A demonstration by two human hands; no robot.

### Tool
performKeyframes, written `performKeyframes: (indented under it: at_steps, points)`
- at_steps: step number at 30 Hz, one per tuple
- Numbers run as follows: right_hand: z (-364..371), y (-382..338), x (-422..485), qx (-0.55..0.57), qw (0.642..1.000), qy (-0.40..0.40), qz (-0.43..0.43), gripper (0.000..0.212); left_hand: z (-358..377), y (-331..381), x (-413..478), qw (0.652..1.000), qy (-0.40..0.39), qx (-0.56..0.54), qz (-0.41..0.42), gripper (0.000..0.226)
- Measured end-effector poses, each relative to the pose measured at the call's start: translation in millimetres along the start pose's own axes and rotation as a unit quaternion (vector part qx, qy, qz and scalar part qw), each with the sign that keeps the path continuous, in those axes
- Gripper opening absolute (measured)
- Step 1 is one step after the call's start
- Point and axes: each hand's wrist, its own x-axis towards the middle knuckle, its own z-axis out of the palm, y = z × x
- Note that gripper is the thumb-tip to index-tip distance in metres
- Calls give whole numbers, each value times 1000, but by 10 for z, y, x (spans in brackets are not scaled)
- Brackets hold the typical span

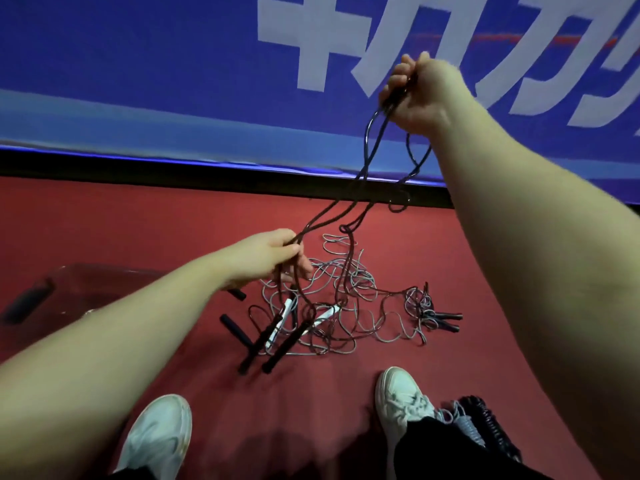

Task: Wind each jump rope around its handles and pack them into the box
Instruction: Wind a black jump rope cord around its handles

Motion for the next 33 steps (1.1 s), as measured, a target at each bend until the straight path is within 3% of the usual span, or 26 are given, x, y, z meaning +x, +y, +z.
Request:
performKeyframes:
  at_steps: [3, 6, 10, 12, 14, 16, 18, 21, 24, 29, 31, 33]
  points:
    - [-375, 272, 142, -168, 983, 26, 72, 66, 18, 151, 110, 986, 19, -160, -29, 24]
    - [-879, 701, 88, -250, 955, 22, 159, 83, -39, 349, 264, 948, 76, -308, -27, 25]
    - [-1362, 1413, -227, -251, 926, -92, 265, 93, -15, 598, 428, 921, 103, -375, -23, 24]
    - [-1477, 1638, -384, -262, 903, -159, 300, 83, 35, 668, 478, 916, 116, -384, -34, 24]
    - [-1462, 1734, -487, -300, 884, -226, 277, 58, 85, 718, 512, 899, 138, -414, -39, 22]
    - [-1379, 1782, -566, -308, 890, -245, 229, 32, 125, 725, 527, 877, 160, -451, -40, 17]
    - [-1277, 1805, -623, -340, 888, -241, 195, 18, 138, 702, 538, 863, 174, -472, -39, 27]
    - [-1201, 1847, -692, -361, 876, -254, 193, 23, 79, 657, 531, 859, 191, -474, -39, 35]
    - [-1187, 1912, -709, -358, 871, -256, 216, 24, -36, 634, 506, 877, 196, -436, -42, 21]
    - [-1182, 1964, -732, -290, 859, -253, 338, 14, -205, 513, 497, 935, 232, -264, -40, 21]
    - [-1199, 1939, -751, -273, 844, -267, 377, 17, -239, 417, 485, 941, 241, -231, -48, 23]
    - [-1174, 1922, -768, -249, 850, -264, 381, 18, -264, 295, 485, 941, 250, -221, -64, 26]
